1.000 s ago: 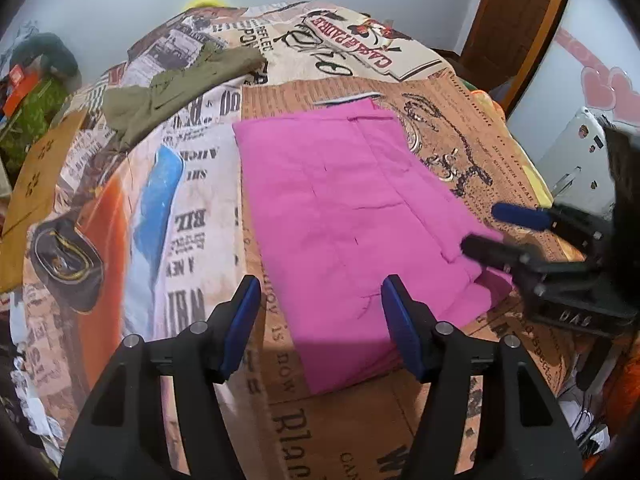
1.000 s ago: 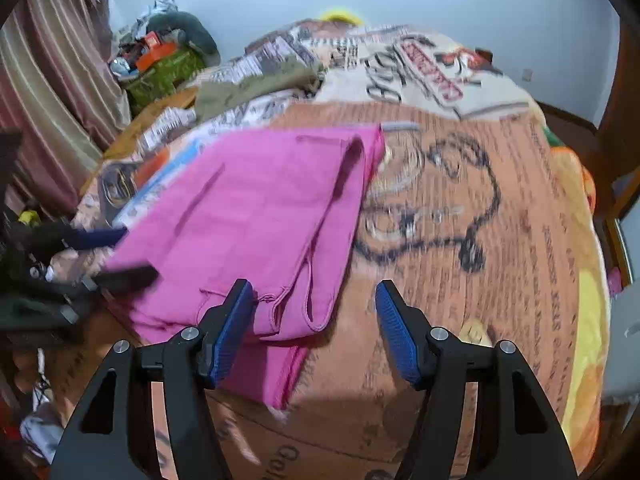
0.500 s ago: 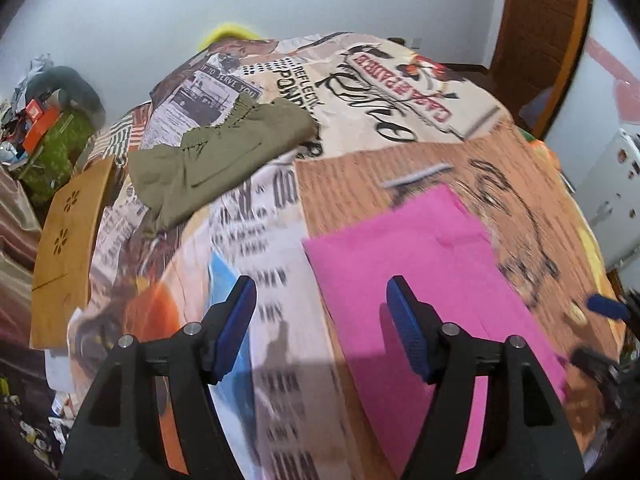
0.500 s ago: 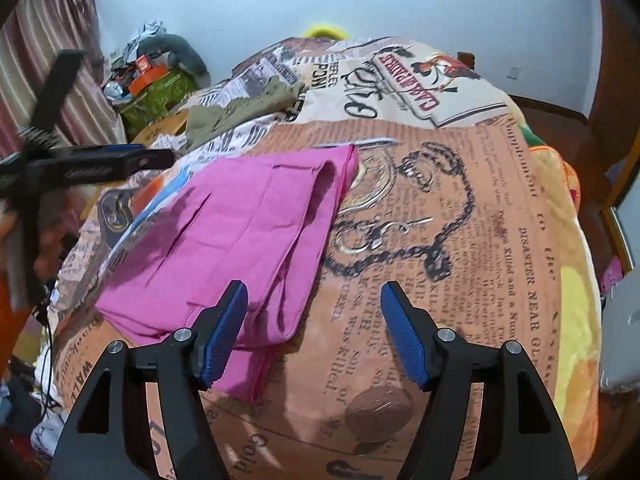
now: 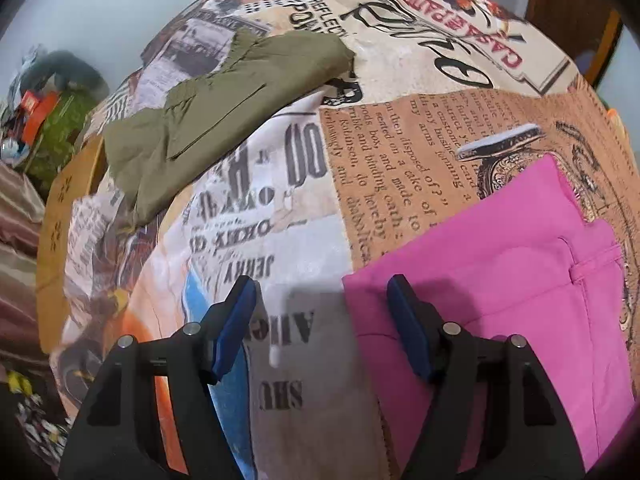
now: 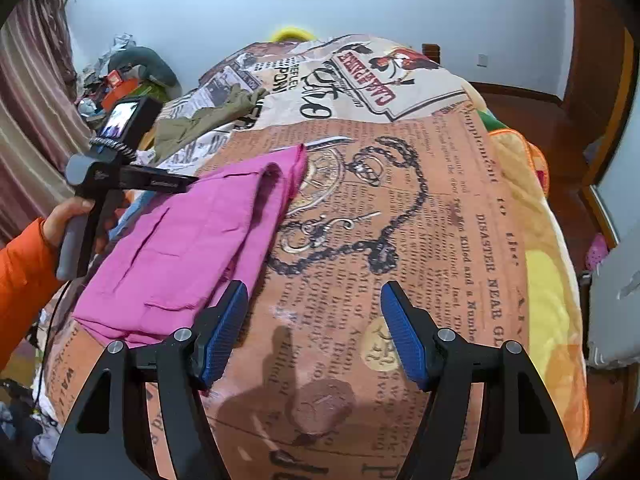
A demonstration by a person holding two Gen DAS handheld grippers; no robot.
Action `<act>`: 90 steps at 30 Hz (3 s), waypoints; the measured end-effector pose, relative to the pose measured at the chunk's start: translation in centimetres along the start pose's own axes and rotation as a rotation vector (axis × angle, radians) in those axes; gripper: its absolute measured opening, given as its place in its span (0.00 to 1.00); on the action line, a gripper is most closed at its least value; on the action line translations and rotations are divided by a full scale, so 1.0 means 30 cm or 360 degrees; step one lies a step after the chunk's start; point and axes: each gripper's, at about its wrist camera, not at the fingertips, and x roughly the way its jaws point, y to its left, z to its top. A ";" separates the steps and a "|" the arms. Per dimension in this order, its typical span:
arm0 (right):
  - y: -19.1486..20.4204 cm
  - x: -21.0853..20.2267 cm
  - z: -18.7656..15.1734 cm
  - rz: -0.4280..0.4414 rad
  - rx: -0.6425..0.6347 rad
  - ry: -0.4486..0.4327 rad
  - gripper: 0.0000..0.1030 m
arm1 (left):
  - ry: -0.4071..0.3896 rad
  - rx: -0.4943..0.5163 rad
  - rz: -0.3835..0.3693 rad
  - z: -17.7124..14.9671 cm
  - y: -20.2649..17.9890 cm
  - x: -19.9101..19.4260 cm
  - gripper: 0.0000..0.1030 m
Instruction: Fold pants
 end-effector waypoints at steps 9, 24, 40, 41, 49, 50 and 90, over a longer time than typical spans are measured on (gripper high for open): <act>-0.006 -0.046 -0.020 -0.0014 0.0009 -0.0035 0.63 | -0.0051 0.0015 0.0001 -0.217 0.050 -0.169 0.72; 0.033 -0.045 -0.063 0.0028 -0.0013 -0.0011 0.63 | -0.0111 -0.0079 -0.0162 -0.502 0.007 -0.370 0.74; 0.087 0.029 -0.115 0.0099 -0.0133 0.0073 0.36 | -0.0152 -0.0042 -0.0271 -0.500 -0.044 -0.356 0.35; 0.086 0.028 -0.117 0.0095 -0.0145 0.0078 0.36 | -0.0157 -0.0049 -0.0281 -0.503 -0.036 -0.356 0.35; 0.077 0.026 -0.127 0.0088 -0.0122 0.0077 0.36 | -0.0161 -0.0016 -0.0217 -0.524 -0.012 -0.361 0.35; 0.075 0.024 -0.125 0.0090 -0.0117 0.0079 0.36 | -0.0153 -0.0024 -0.0221 -0.521 -0.010 -0.362 0.35; 0.023 0.254 0.139 0.0068 -0.0239 0.0096 0.24 | -0.0162 0.0035 -0.0366 -0.152 -0.127 -0.147 0.34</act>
